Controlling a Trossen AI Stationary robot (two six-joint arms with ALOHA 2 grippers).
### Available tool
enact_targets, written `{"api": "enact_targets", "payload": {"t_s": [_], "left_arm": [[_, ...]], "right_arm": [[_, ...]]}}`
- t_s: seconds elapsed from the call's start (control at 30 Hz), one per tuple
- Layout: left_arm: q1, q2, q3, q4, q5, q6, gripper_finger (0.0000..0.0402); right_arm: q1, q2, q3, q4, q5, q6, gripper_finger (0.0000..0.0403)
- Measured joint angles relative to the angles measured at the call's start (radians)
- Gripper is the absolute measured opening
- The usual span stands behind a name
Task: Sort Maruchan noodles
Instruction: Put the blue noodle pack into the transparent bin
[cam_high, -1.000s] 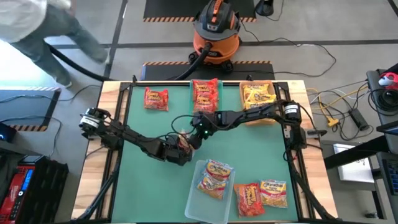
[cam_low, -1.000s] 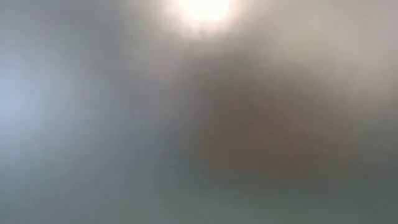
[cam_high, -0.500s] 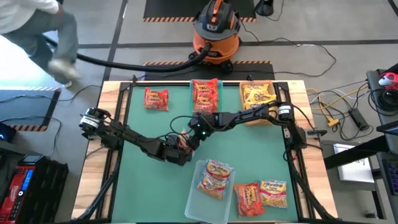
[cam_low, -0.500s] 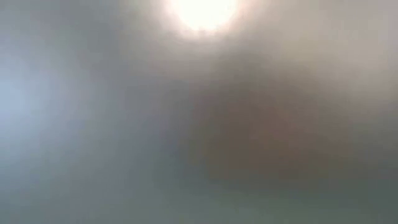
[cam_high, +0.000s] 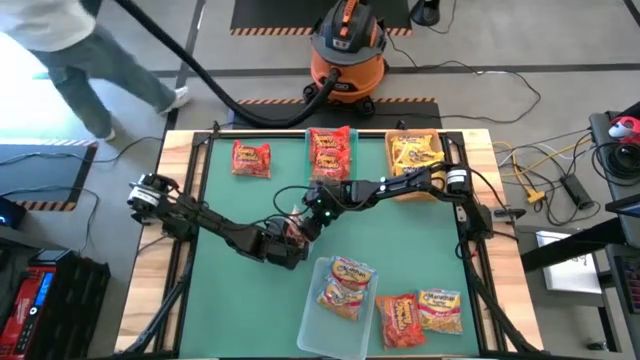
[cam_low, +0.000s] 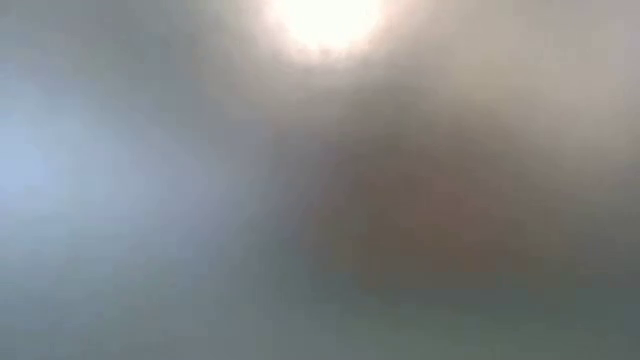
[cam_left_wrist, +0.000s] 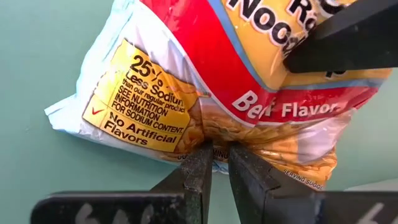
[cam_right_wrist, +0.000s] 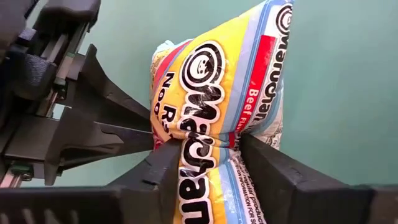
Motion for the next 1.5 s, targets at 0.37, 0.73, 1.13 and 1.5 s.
{"api": "enact_targets", "payload": {"t_s": [0.37, 0.73, 1.13, 1.5], "left_arm": [[-0.043, -0.084, -0.010, -0.018, -0.086, -0.021, 0.0036], [-0.115, -0.104, -0.008, -0.022, -0.108, -0.124, 0.0036], [-0.211, -0.107, -0.006, -0.105, -0.115, -0.286, 0.0036], [-0.250, -0.108, -0.005, -0.180, -0.116, -0.361, 0.0036]], "right_arm": [[-0.008, -0.010, 0.000, -0.005, -0.032, 0.004, 0.0082], [-0.024, -0.016, -0.001, -0.008, -0.061, -0.011, 0.0042], [-0.074, -0.090, -0.002, -0.012, -0.121, -0.009, 0.0040], [-0.052, -0.220, -0.002, -0.058, -0.212, -0.045, 0.0039]]}}
